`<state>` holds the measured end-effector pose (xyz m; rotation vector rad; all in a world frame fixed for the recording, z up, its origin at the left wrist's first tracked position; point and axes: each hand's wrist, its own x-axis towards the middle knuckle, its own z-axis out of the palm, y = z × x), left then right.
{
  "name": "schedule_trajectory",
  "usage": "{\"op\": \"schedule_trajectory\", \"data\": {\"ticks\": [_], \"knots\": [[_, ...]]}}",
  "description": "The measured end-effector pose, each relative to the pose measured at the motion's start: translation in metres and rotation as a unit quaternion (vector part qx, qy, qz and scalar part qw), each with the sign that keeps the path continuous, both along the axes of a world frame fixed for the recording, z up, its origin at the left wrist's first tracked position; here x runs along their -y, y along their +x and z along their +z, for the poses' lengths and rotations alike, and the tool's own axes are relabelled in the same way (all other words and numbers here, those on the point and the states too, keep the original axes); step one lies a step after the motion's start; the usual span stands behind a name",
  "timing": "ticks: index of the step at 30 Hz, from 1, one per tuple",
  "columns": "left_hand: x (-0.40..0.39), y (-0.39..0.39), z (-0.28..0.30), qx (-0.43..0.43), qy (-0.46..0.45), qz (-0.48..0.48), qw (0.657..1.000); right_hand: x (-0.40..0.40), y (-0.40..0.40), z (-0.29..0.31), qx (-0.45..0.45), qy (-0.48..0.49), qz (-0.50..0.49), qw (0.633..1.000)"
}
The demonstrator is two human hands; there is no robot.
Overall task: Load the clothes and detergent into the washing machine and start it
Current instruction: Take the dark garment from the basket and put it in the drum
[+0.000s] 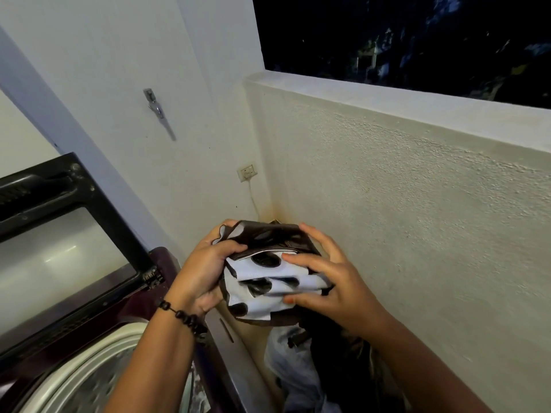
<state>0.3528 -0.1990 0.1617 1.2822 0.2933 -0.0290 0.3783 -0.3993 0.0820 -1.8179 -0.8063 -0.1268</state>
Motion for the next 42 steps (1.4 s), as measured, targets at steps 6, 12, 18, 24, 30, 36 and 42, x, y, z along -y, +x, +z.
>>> {"op": "schedule_trajectory", "data": {"ticks": [6,12,18,24,30,36,42], "knots": [[0.001,-0.003,0.005,-0.008,0.034,-0.112,0.993,0.008,0.019,0.016,-0.109,-0.041,0.068,0.991],[0.001,0.003,0.011,-0.015,-0.100,-0.026,0.995,-0.006,0.006,0.023,-0.085,-0.090,0.094,0.988],[0.003,0.007,-0.003,-0.069,-0.202,0.038,0.976,-0.017,-0.005,0.004,-0.010,-0.090,0.064,0.994],[-0.004,-0.003,-0.005,-0.019,-0.189,-0.015,0.982,-0.007,0.012,0.004,-0.060,-0.005,0.018,0.998],[-0.014,-0.017,-0.004,-0.047,-0.114,-0.071,0.990,0.013,0.037,0.019,-0.055,-0.076,-0.026,0.995],[-0.021,-0.029,0.003,0.023,0.296,-0.093,0.950,0.026,0.053,0.040,-0.137,-0.070,-0.017,0.988],[0.010,-0.028,0.001,0.128,0.784,-0.145,0.590,0.016,0.055,0.047,-0.153,-0.188,0.057,0.969]]}}
